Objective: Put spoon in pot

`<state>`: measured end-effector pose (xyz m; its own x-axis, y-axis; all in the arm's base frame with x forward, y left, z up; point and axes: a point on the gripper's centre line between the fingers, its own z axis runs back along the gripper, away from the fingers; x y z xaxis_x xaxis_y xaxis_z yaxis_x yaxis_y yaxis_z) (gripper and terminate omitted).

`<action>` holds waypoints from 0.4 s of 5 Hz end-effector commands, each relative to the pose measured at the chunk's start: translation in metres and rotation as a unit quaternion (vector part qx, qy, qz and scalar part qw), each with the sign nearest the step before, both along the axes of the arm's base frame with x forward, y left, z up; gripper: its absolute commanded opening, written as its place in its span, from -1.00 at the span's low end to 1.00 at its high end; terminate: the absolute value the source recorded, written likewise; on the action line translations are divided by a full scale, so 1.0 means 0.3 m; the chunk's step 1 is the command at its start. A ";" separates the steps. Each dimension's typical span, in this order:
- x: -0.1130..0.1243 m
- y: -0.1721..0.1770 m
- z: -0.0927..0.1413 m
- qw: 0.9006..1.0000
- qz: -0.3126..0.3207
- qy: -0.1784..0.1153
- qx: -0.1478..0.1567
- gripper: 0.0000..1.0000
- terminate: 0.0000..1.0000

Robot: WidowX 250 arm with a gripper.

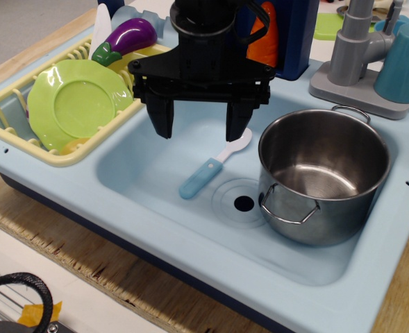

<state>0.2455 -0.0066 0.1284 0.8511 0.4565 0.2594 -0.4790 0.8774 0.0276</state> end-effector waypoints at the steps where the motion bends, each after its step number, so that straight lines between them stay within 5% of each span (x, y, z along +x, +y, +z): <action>1: 0.000 0.000 0.000 1.000 0.000 0.000 0.000 1.00 -1.00; 2: -0.012 0.014 -0.037 1.000 0.000 0.009 -0.013 1.00 -1.00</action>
<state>0.2419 -0.0020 0.1071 0.8617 0.4616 0.2108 -0.4725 0.8813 0.0016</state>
